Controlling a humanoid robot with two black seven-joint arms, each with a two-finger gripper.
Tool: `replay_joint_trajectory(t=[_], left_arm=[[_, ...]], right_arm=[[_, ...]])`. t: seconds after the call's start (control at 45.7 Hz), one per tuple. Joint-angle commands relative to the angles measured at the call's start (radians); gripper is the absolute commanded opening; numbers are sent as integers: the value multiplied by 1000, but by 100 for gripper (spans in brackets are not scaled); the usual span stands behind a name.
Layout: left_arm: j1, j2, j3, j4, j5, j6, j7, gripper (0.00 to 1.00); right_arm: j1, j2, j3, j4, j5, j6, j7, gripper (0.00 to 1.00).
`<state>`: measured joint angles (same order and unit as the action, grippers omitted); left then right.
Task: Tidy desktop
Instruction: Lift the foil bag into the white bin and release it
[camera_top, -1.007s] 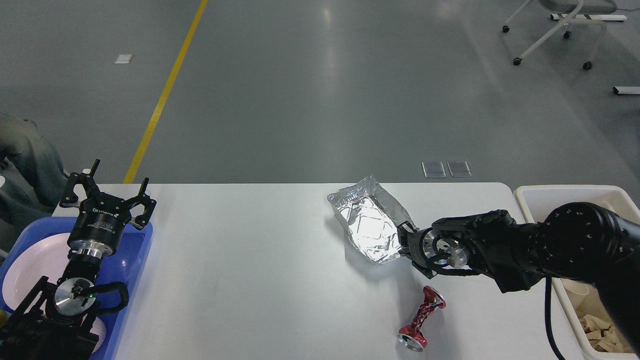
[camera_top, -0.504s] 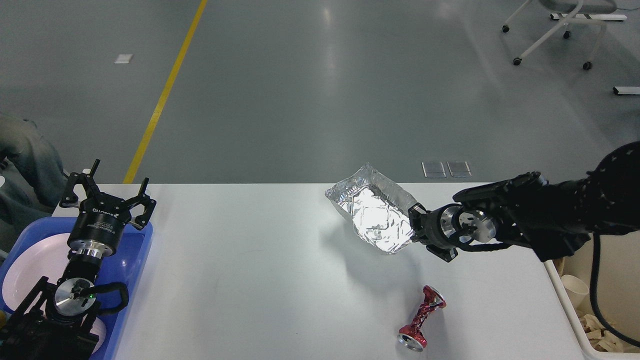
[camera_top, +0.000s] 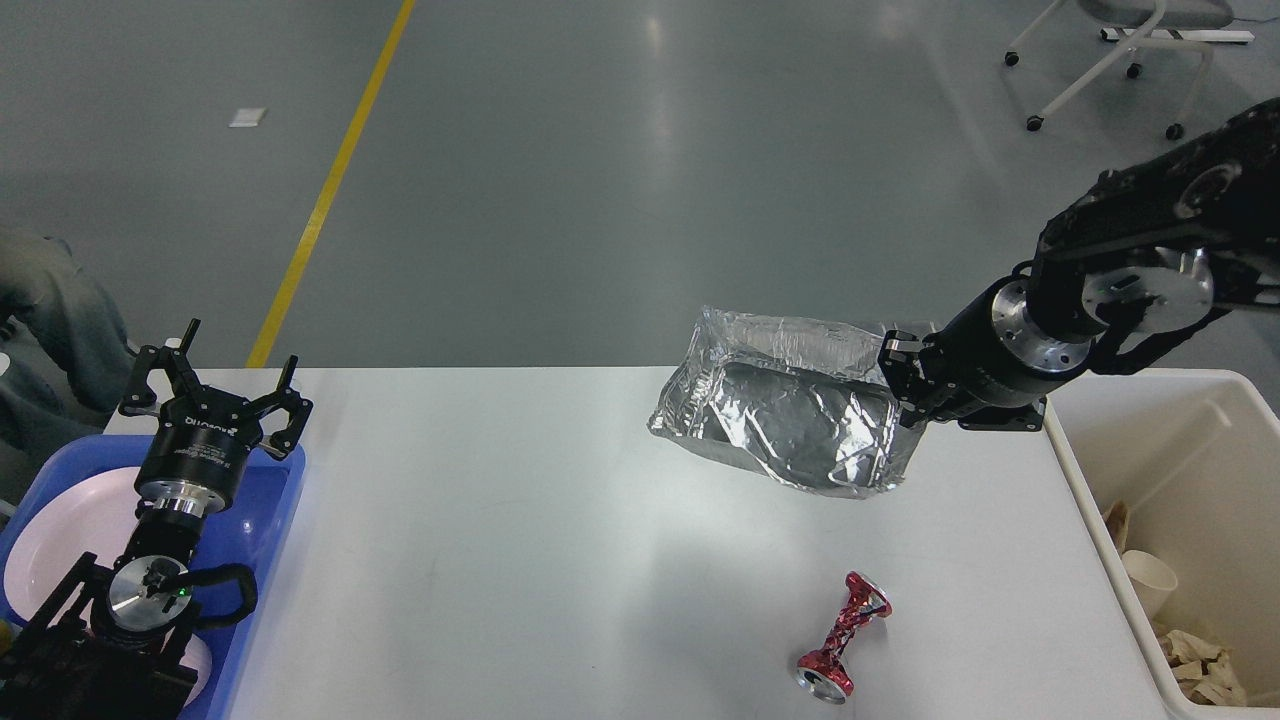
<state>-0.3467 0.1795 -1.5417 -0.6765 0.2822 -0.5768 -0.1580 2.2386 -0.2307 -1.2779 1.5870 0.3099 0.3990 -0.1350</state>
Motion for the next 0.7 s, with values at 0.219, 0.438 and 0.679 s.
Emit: replay_joint_trajectory(t=[0.219, 0.438, 0.679], left_arm=[[0, 0, 0, 0, 0, 0, 0, 96], [0, 0, 0, 0, 0, 0, 0, 96], [0, 0, 0, 0, 0, 0, 0, 96]], right_arm=[[185, -94, -20, 123, -334, 139, -2, 0], [151, -160, -72, 102, -370, 112, -3, 0], [-29, -370, -182, -62, -512, 57, 0, 0]])
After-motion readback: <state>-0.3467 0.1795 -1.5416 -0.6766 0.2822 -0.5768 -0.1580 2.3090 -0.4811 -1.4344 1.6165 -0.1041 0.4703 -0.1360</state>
